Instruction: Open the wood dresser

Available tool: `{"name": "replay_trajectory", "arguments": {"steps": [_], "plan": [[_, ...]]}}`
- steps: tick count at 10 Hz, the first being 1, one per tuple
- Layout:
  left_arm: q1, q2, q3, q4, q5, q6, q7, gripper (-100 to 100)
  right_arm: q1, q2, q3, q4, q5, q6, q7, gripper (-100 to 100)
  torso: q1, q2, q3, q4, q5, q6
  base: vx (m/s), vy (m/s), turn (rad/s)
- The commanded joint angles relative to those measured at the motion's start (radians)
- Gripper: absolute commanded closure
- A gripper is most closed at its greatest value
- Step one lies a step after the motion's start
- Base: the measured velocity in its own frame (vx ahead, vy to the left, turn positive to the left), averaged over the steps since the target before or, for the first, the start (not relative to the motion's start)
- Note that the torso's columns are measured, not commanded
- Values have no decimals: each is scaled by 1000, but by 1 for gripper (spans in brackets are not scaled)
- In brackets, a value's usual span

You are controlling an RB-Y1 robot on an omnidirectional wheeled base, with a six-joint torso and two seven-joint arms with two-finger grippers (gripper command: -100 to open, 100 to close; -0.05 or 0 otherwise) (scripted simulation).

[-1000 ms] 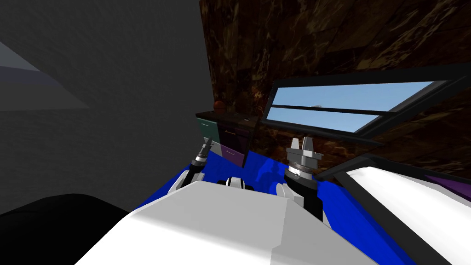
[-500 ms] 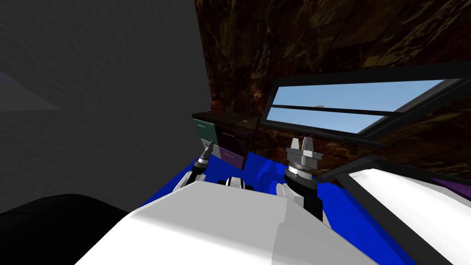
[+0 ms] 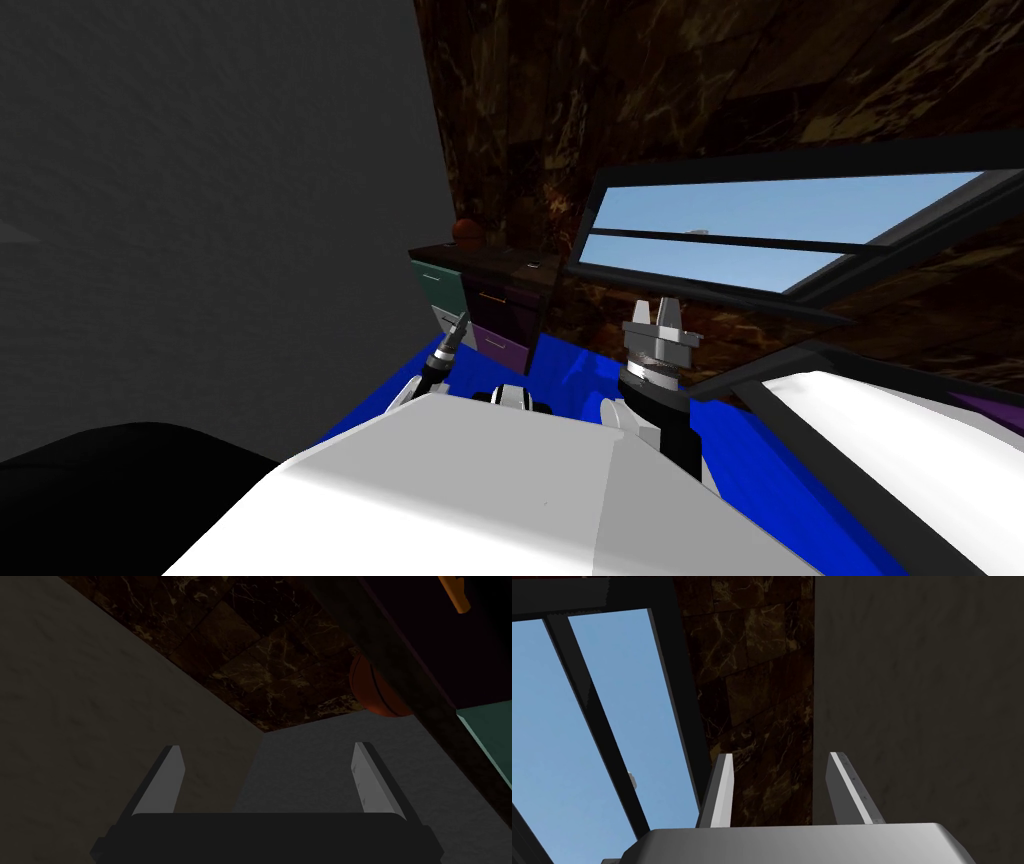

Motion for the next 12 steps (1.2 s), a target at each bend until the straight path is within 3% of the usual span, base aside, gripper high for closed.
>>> {"name": "replay_trajectory", "arguments": {"steps": [1,8,12], "plan": [[-18,-8,-6,80,-9,-56,-20,-100,0,0,0,0,0,0,0,0,0,0,0,0,0,0,130,1,-32],[-56,-31,-19,262,-28,-184,-64,-100,0,0,0,0,0,0,0,0,0,2,1,0,0,0,109,4,-33],[-77,-67,-27,367,-40,-258,-90,-100,0,0,0,0,0,0,0,0,1,-1,0,0,0,0,102,16,-35]]}}
